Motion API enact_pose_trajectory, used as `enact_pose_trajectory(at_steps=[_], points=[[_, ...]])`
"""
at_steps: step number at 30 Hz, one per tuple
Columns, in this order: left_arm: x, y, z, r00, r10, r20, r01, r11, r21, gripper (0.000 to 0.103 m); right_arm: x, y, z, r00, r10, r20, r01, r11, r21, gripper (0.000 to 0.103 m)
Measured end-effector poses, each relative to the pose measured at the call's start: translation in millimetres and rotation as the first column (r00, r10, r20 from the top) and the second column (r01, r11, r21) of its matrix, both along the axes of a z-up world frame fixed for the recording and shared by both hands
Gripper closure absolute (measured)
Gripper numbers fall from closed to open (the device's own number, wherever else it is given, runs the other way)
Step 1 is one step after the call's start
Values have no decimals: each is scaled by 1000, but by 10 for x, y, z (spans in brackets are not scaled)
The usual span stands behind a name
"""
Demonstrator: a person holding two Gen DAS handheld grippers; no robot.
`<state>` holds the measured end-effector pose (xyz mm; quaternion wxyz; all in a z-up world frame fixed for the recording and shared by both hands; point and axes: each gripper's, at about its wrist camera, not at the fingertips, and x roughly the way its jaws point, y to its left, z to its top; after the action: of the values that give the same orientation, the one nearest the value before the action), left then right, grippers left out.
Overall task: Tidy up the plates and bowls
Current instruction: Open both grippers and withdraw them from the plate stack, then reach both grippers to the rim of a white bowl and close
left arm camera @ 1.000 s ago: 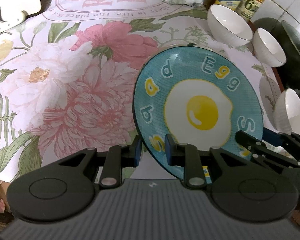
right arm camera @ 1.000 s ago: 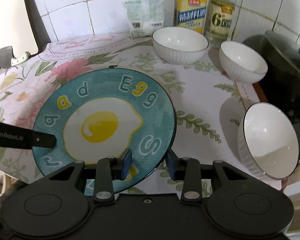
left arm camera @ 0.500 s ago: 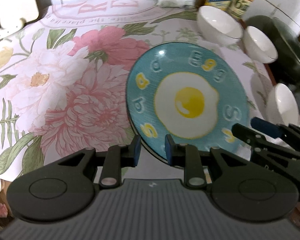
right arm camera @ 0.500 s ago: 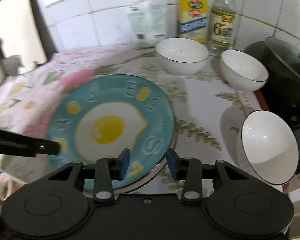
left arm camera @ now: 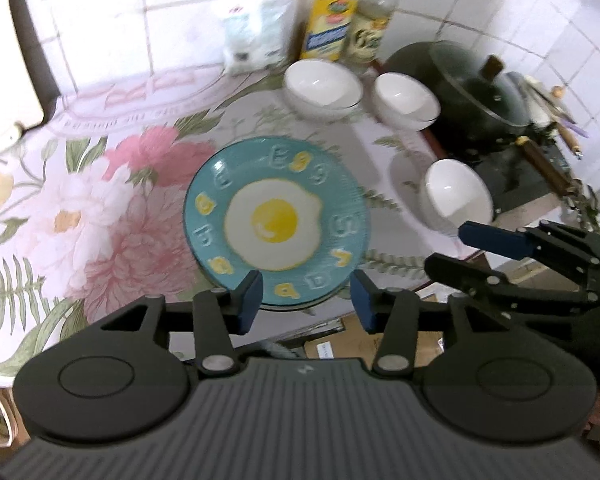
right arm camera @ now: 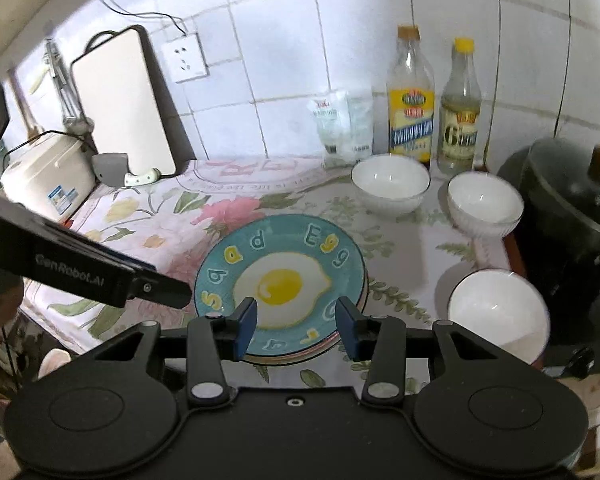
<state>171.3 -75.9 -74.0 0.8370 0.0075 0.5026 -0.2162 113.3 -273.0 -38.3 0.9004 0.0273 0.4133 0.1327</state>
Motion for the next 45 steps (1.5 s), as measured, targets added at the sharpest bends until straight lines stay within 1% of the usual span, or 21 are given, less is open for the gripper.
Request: enact_pose_trajectory(at_steps=[3, 7, 12, 14, 17, 20, 24, 31, 35, 38, 41, 45], points=[[-118, -81, 138, 999, -30, 25, 30, 1000, -2, 53, -128, -48, 155, 1000, 8, 23, -7, 1000, -13, 53], [-260, -199, 237, 996, -71, 50, 70, 997, 9, 52, -258, -160, 303, 999, 16, 51, -14, 999, -31, 52], [-372, -352, 259, 993, -107, 55, 106, 994, 26, 49, -437, -364, 419, 997, 3, 83, 3, 998, -68, 51], [-383, -413, 251, 992, -112, 53, 111, 993, 29, 49, -495, -470, 443, 996, -7, 90, 13, 998, -67, 51], [-388, -516, 229, 990, -129, 53, 128, 992, 17, 49, -577, -632, 461, 994, -8, 105, 15, 998, -65, 47], [-384, -626, 178, 989, -135, 55, 134, 991, 16, 49, -661, -765, 457, 991, 3, 135, 7, 998, -70, 47], [-360, -795, 64, 990, -135, 37, 134, 991, 13, 49, -744, -903, 388, 986, 0, 168, 9, 998, -55, 46], [-288, -1059, -174, 992, -130, 3, 130, 991, -14, 49, -755, -1121, 222, 983, -41, 177, 48, 998, -38, 44], [-259, -1231, -255, 991, -127, 32, 128, 992, -21, 49, -702, -1263, 75, 983, -67, 171, 76, 996, -45, 42], [-220, -1335, -276, 992, -118, 48, 121, 991, -49, 49, -661, -1393, -51, 978, -94, 186, 95, 995, 3, 38], [-139, -1417, -319, 994, -87, 59, 92, 993, -80, 49, -592, -1494, -199, 971, -131, 201, 130, 991, 20, 38], [7, -1554, -446, 995, -41, 93, 48, 996, -72, 49, -428, -1618, -444, 962, -194, 190, 194, 981, 20, 38]])
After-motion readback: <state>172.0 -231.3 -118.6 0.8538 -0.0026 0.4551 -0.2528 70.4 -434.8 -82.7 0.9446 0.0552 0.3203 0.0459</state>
